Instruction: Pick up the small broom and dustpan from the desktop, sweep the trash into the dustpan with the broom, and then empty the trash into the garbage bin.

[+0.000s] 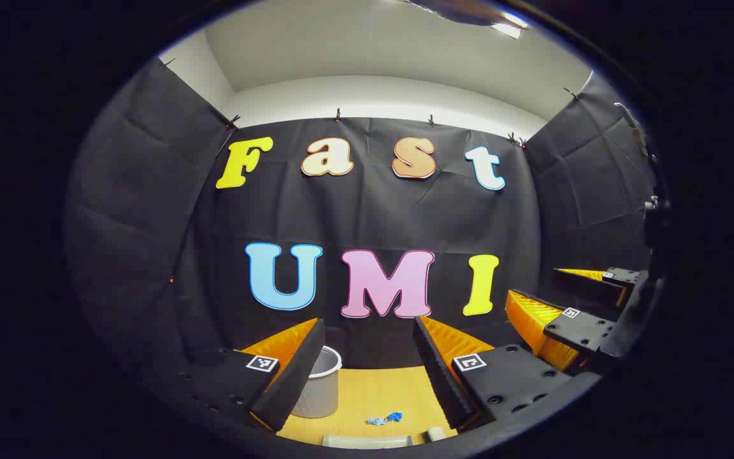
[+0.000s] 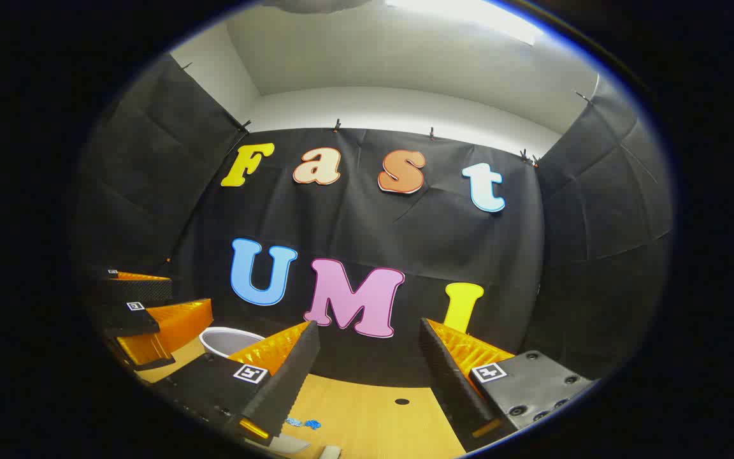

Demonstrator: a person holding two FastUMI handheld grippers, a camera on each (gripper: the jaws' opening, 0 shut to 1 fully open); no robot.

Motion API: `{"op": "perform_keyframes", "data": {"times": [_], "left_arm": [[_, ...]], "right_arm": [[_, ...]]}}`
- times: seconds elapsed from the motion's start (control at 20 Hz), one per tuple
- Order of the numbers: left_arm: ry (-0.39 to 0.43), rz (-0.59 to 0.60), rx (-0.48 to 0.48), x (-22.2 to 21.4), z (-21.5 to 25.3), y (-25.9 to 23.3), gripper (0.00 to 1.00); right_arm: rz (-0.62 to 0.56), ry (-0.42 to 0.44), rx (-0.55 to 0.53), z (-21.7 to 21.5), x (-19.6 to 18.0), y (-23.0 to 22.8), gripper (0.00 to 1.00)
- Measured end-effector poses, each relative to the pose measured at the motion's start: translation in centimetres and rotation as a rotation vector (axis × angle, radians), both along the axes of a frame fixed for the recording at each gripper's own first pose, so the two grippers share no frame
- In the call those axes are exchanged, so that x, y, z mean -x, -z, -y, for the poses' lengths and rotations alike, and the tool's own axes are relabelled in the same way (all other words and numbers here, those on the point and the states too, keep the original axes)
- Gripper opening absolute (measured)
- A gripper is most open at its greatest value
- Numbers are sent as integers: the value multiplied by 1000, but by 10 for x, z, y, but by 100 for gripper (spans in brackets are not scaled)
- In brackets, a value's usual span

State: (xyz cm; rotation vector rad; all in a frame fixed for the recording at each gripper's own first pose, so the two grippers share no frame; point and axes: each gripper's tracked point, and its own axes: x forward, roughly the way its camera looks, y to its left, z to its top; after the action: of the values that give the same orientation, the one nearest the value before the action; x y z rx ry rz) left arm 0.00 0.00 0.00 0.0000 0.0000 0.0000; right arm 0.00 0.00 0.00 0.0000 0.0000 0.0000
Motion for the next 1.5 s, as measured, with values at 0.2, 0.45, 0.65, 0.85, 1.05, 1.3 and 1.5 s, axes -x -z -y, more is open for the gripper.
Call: {"op": "perform_keyframes", "data": {"times": [0.2, 0.45, 0.65, 0.85, 1.05, 1.3, 1.5], "left_arm": [[-11, 3, -5, 3, 2, 0, 82], [-4, 7, -25, 3, 8, -3, 82], [3, 19, -34, 3, 13, -6, 82], [17, 21, -33, 3, 17, -7, 80], [22, 9, -37, 3, 17, -5, 82], [22, 15, -39, 1, 15, -6, 82], [30, 9, -35, 2, 16, -3, 82]], "right_arm": [[0, -11, -9, -1, 1, 1, 97], [7, -21, -10, -1, 2, 0, 97], [19, -22, -10, 0, 2, -3, 97], [25, -23, -6, 1, 2, -4, 97], [32, -21, -1, 2, 1, -6, 96], [31, -26, 1, 0, 1, -7, 97], [33, -29, 2, -2, 0, -7, 97]]}}
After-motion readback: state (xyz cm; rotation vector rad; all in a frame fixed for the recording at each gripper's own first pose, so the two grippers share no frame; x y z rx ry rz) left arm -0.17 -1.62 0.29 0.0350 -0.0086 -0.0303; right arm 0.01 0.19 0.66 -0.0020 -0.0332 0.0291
